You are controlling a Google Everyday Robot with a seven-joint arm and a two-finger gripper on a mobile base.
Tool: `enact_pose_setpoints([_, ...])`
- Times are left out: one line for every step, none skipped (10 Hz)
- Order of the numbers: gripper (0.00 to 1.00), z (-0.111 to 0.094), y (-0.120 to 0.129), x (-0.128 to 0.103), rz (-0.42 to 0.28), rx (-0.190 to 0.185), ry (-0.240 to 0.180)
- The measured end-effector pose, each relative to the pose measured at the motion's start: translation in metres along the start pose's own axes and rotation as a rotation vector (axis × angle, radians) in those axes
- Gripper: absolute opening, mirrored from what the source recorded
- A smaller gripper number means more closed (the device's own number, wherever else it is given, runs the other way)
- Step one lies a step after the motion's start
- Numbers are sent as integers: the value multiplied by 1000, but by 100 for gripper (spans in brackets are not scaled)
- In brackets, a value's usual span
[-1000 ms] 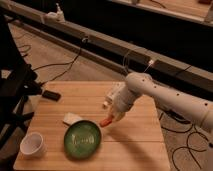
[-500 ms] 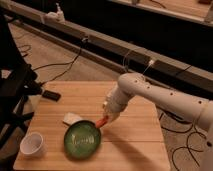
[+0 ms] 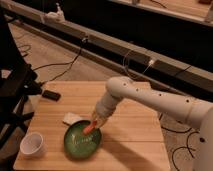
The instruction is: Place the pepper in the ceramic bowl
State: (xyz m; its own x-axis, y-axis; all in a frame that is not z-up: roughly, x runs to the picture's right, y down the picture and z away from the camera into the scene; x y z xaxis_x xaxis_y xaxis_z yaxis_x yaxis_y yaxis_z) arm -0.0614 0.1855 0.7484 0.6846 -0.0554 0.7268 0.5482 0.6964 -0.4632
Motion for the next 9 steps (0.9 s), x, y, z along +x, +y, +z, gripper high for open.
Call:
enact_pose_setpoints([22,17,0,-16,-27,-24,-34])
enact_pose_setpoints([31,32,1,-26,-43,-46,-62])
enact_pose_setpoints([42,47,2,-33,-54,-66,-85])
enact_pose_setpoints([52,59,1,-37,-58,-78,-105])
enact_pose_setpoints([62,67,0,-37,-54,-84,-118])
enact_pose_setpoints([74,74,-2,-35,-49,-88,-133])
enact_pose_setpoints([78,78,-3,-34,-45,-89,-142])
enact_pose_setpoints([79,81,-5,-31,-38,-87,-150])
enact_pose_setpoints([79,82,-7,-28,-33,-83,-158])
